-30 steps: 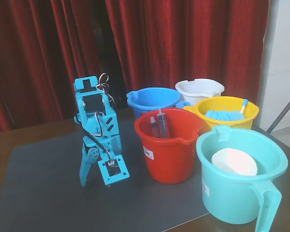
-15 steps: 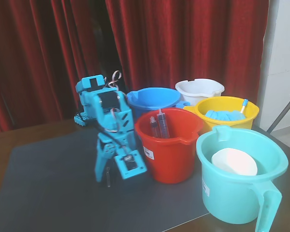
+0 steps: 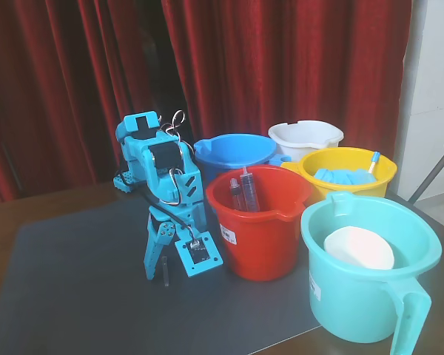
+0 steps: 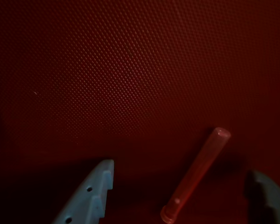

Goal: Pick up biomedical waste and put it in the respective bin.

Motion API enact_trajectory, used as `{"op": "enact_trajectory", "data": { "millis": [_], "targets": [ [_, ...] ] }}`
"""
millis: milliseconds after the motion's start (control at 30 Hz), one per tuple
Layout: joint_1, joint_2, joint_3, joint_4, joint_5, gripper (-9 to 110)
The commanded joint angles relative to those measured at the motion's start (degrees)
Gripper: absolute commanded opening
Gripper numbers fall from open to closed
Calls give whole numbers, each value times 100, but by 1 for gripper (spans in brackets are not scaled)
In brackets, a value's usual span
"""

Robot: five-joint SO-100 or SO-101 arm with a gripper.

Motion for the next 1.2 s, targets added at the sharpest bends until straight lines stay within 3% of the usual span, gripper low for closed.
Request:
{"op": "enact_trajectory", "data": {
  "millis": [0,1167],
  "targets": [
    [-18,0,439,-316,-18,30],
    [773,18,677,-606,-229,30]
  ]
}}
